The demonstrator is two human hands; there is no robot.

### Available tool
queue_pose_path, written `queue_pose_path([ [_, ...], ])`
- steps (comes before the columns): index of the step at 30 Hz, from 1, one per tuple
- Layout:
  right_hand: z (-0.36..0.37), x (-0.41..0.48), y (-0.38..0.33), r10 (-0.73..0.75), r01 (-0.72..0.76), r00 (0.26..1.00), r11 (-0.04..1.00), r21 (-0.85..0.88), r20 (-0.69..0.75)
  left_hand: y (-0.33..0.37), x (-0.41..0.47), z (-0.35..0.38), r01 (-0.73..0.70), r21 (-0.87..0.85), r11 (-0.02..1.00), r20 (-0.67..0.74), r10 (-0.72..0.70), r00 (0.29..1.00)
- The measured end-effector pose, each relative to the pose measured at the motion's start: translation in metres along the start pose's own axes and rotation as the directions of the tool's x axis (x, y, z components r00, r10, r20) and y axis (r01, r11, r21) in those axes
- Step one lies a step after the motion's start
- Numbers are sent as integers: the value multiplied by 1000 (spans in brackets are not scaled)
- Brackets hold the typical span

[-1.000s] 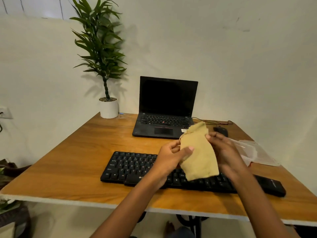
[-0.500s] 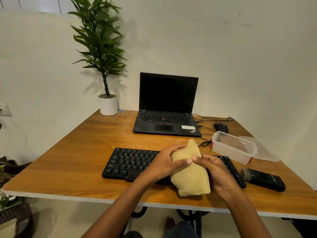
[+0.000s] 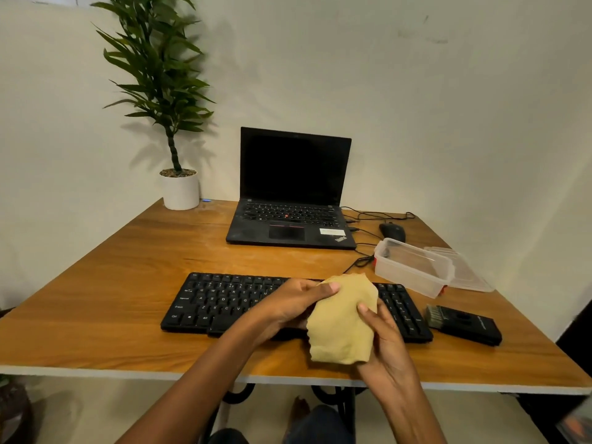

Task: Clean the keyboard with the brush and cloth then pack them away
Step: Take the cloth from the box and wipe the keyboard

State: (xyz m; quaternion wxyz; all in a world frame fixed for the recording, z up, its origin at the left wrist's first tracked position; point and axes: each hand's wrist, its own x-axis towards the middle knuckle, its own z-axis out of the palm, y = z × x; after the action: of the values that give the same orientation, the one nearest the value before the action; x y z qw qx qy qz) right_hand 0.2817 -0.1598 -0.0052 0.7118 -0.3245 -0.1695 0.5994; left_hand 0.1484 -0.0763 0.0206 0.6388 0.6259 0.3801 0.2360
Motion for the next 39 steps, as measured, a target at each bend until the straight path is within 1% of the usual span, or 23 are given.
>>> queue_pose_path([
  [3,-20,-10,-22,-96,93,968,995,-24,-231,3,10,-1,-157,280,947,-105,193,976],
  [5,-32,-16,-41,-304,223,848,948,-227,-433,0,23,-10,-210,635,744,-13,282,959],
  [6,-33,-17,-52,-459,293,750,876,-383,-476,-2,28,-15,-191,784,590,63,231,971],
  [7,-33,-16,-62,-623,349,645,755,-555,-443,-3,34,-20,-161,883,440,113,132,985],
  [8,-31,-12,-70,-755,367,568,589,-720,-328,-5,40,-26,-131,936,326,131,24,991],
  [9,-30,-4,-74,-834,313,526,372,-874,-167,-7,45,-31,-110,962,250,130,-63,989],
  [10,-31,6,-73,-843,215,538,149,-965,-10,-8,48,-35,-94,975,202,120,-118,986],
  [11,-34,15,-66,-799,118,593,-39,-992,102,-10,51,-38,-83,981,176,109,-143,984],
  [12,-38,22,-56,-740,56,656,-146,-988,147,-11,54,-41,-77,984,159,101,-146,984],
  [14,-45,29,-29,-663,13,724,-262,-965,190,-12,55,-42,-78,988,133,94,-116,989],
  [16,-47,29,-2,-646,21,723,-336,-942,246,-13,53,-40,-87,991,98,94,-74,993],
  [19,-32,31,24,-682,44,689,-300,-953,246,-13,53,-39,-86,994,64,88,-37,995],
  [21,-21,33,39,-665,82,677,-356,-931,315,-12,53,-39,-81,996,46,82,-27,996],
  [28,3,28,73,-563,247,699,-389,-888,441,-12,51,-42,-71,996,62,72,-25,997],
  [29,8,25,79,-538,292,708,-366,-884,457,-12,50,-42,-72,996,61,74,-23,997],
  [31,20,18,81,-521,344,742,-245,-907,422,-12,49,-44,-83,995,53,84,-20,996],
  [32,23,16,76,-501,325,798,-111,-939,335,-13,48,-47,-81,995,62,82,-16,996],
  [34,25,12,53,-437,246,897,355,-902,73,-14,45,-55,-74,993,95,77,-19,997],
  [35,25,9,34,-419,204,905,572,-794,-70,-15,43,-59,-76,991,106,79,-25,997],
  [36,23,7,13,-431,208,882,718,-664,-191,-16,42,-63,-80,990,114,84,-32,996],
  [37,19,5,-6,-476,255,832,783,-567,-283,-16,39,-66,-79,990,120,85,-40,996],
  [38,14,5,-26,-570,323,751,758,-567,-333,-17,38,-69,-77,989,126,83,-49,995],
  [39,7,8,-42,-680,357,654,664,-657,-331,-17,36,-71,-73,989,127,81,-59,995],
])
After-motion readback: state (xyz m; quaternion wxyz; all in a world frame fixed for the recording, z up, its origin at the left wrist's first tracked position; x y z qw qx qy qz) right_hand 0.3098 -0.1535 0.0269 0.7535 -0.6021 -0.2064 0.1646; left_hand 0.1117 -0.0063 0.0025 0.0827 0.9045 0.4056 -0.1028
